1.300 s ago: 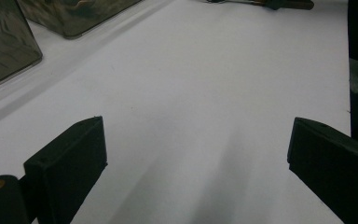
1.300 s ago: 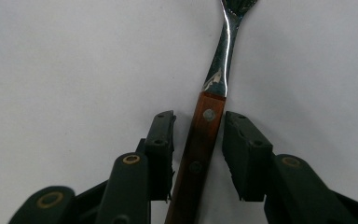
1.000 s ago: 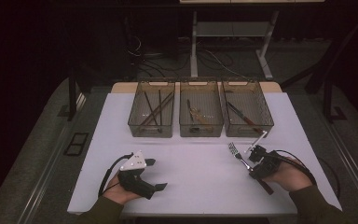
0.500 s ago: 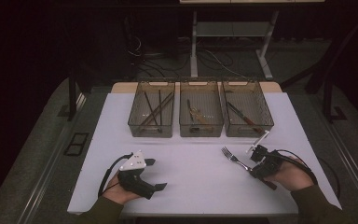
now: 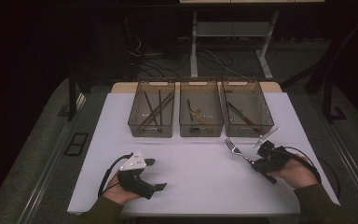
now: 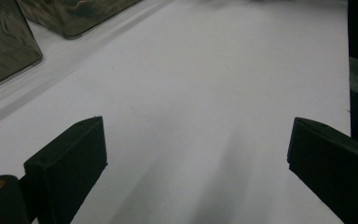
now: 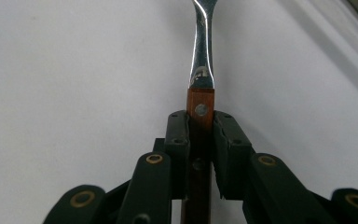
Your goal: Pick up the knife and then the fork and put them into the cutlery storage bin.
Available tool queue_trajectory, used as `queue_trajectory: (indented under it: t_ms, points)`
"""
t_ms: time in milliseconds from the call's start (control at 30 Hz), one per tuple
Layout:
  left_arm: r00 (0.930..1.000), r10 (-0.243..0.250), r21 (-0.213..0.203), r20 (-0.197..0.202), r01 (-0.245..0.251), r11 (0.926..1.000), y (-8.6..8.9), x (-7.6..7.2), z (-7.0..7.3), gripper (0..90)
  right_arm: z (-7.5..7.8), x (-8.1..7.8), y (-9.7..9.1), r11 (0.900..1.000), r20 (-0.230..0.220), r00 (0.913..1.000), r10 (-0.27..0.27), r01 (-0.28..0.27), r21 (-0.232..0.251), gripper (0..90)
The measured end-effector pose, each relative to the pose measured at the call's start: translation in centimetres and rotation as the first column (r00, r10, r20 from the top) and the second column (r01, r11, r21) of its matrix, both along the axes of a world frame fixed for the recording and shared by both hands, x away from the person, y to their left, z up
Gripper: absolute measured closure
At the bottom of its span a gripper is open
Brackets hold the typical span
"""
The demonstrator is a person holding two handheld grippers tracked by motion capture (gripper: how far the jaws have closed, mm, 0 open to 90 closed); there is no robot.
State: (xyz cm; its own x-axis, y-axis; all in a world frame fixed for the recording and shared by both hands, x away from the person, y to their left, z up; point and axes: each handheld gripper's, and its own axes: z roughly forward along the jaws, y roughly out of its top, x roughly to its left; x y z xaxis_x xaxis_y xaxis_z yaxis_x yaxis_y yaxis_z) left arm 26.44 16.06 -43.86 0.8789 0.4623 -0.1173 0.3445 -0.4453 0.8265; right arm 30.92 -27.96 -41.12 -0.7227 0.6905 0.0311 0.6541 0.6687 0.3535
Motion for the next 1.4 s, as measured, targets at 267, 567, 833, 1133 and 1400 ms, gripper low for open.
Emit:
queue_trajectory:
  t_ms: [267,567,833,1133,1400]
  points:
    - [1.0,-0.001,0.001,0.0,0.001,1.0,0.0,0.0,0.0,4.0,0.6,0.3,-1.3,0.9954,0.057,0.9978,-0.034,0.029,0.091,77.2]
    - [1.0,0.003,-0.005,-0.003,-0.003,1.0,0.1,0.1,0.0,4.0,1.3,0.5,-2.8,0.9789,0.125,0.9868,-0.103,0.078,0.189,77.1]
    - [0.9998,0.009,-0.012,-0.018,-0.009,0.9999,0.2,0.3,-0.3,4.0,2.2,0.6,-3.8,0.963,0.199,0.968,-0.152,0.1,0.25,77.2]
    - [0.9998,0.007,-0.023,-0.018,-0.008,0.9997,0.2,0.3,-0.2,4.0,3.0,1.2,-5.0,0.9339,0.255,0.9425,-0.216,0.123,0.336,77.2]
    - [0.9997,0.01,-0.016,-0.021,-0.01,0.9998,0.2,0.3,-0.3,4.0,3.8,1.4,-5.7,0.9138,0.297,0.9175,-0.265,0.14,0.381,77.2]
